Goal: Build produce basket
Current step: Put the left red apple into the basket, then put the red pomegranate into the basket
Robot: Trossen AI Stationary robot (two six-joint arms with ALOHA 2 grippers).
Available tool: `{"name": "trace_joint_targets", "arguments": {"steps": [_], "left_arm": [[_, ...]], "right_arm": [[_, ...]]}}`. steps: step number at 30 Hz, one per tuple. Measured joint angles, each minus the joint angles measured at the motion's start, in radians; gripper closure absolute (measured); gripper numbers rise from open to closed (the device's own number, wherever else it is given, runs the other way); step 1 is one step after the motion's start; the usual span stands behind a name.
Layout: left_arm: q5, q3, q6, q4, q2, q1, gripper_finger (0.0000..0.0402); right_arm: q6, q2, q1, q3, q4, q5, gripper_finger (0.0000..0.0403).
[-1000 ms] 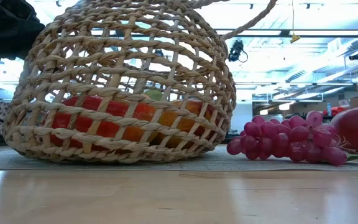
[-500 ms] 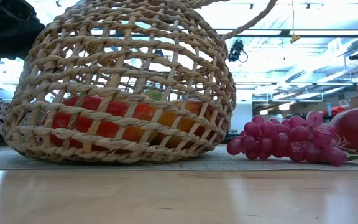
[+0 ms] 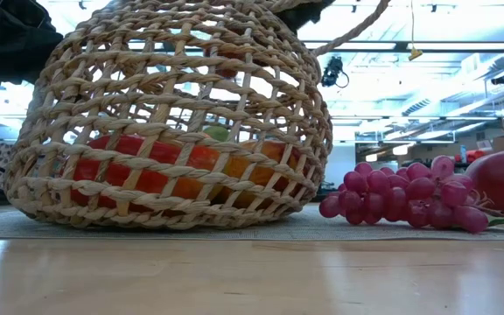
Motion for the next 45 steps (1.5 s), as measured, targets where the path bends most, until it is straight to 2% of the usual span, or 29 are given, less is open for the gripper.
{"name": "trace_joint_targets", "arguments": {"steps": [5,18,26,30,38,45], "left_arm": [[0.0,0.0,0.0,0.0,0.0,0.0,0.0372],[0.0,0.0,0.0,-0.001,0.0,0.0,0.0374],[0.0,0.0,0.0,-0.001,0.0,0.0,0.0366],[0.0,0.0,0.0,-0.001,0.0,0.0,0.0369],[0.0,0.0,0.0,0.0,0.0,0.0,0.037],[0.0,0.0,0.0,0.0,0.0,0.0,0.0368]], "right_arm": [[0.003,0.018,0.0,-0.068,-0.002,-0.03,0.0112],[-0.009,0.023,0.001,-0.061,0.021,-0.001,0.0032],[0.024,-0.045,0.029,0.131,-0.259,0.141,0.0035],[0.022,-0.118,0.08,0.147,-0.38,0.212,0.0045],[0.208,-0.316,0.249,0.015,-0.632,0.489,0.0055],[0.539,-0.504,0.393,-0.167,-0.727,0.645,0.0055]]}}
